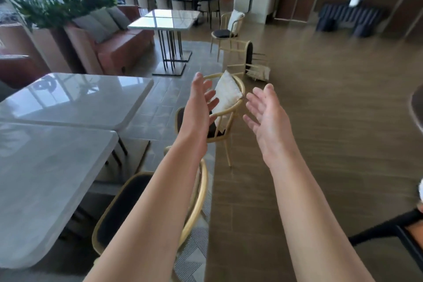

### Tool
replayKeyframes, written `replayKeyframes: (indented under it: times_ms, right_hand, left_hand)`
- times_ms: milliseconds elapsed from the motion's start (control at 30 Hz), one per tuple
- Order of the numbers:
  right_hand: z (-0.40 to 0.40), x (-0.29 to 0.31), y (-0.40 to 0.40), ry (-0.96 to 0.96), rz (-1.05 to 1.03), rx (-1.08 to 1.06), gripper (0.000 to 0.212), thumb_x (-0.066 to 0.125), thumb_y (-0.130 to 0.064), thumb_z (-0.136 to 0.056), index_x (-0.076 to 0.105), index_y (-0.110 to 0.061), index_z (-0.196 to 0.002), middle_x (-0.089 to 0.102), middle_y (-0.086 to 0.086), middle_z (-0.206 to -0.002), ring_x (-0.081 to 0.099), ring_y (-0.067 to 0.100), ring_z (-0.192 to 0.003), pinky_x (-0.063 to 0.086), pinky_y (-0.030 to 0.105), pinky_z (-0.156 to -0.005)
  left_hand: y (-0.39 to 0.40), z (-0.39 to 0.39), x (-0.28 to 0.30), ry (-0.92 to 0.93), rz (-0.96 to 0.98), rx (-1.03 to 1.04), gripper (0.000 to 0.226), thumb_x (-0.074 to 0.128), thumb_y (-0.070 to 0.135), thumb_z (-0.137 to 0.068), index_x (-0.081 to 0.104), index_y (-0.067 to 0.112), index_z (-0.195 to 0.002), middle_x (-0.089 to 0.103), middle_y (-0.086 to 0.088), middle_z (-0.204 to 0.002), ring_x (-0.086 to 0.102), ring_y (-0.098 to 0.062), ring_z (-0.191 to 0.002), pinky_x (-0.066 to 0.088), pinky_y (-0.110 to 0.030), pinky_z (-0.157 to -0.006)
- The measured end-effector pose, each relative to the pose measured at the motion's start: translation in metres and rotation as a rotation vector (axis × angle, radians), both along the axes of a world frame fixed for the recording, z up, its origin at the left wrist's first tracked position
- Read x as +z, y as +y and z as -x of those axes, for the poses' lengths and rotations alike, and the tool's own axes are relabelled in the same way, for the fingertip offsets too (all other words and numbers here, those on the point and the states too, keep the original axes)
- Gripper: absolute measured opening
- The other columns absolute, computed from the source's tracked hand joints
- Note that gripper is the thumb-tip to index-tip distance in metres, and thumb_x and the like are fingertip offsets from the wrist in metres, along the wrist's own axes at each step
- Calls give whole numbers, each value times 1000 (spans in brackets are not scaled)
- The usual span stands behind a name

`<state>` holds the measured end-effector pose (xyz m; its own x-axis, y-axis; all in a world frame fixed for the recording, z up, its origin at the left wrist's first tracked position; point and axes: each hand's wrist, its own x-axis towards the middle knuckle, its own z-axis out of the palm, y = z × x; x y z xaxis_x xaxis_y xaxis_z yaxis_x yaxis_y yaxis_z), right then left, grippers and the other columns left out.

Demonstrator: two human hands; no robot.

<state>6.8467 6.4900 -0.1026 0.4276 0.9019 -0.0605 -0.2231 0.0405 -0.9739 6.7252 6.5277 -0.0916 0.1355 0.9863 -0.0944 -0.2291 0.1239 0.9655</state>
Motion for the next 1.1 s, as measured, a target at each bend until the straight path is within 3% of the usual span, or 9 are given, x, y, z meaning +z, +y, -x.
replayKeyframes:
  times_ms: [233, 467, 867, 1100]
  right_hand:
    - [-50, 12, 7, 35, -3, -69, 52, 35, -46, -106, 49, -17, -146, 58, -2, -142, 52, 11, -131, 43, 38, -112]
    - [-149, 22, 29, 2, -69, -88, 50, 36, -50, -105, 51, -23, -144, 58, -10, -137, 52, 4, -129, 43, 35, -112]
    - [-325, 23, 95, 15, -69, -96, 49, 36, -50, -104, 55, -24, -141, 60, -11, -136, 52, 2, -128, 44, 35, -112]
    - [-387, 11, 153, 11, -47, -146, 50, 36, -51, -104, 54, -24, -142, 60, -11, -137, 53, 1, -127, 44, 35, -111]
  left_hand:
    - [13, -60, 21, 5, -28, -59, 56, 29, 59, -105, 51, 27, -145, 52, 1, -148, 52, -17, -132, 40, -40, -106]
    - [39, -156, 28, -7, -73, -116, 56, 32, 62, -102, 53, 31, -143, 56, 7, -141, 56, -14, -128, 38, -44, -114]
    - [109, -323, 27, -43, -60, -57, 51, 37, 62, -100, 63, 32, -133, 64, 7, -133, 63, -11, -118, 45, -44, -109]
    - [172, -392, 16, -34, -42, -127, 51, 32, 58, -104, 58, 30, -138, 61, 6, -136, 60, -10, -120, 42, -44, -111]
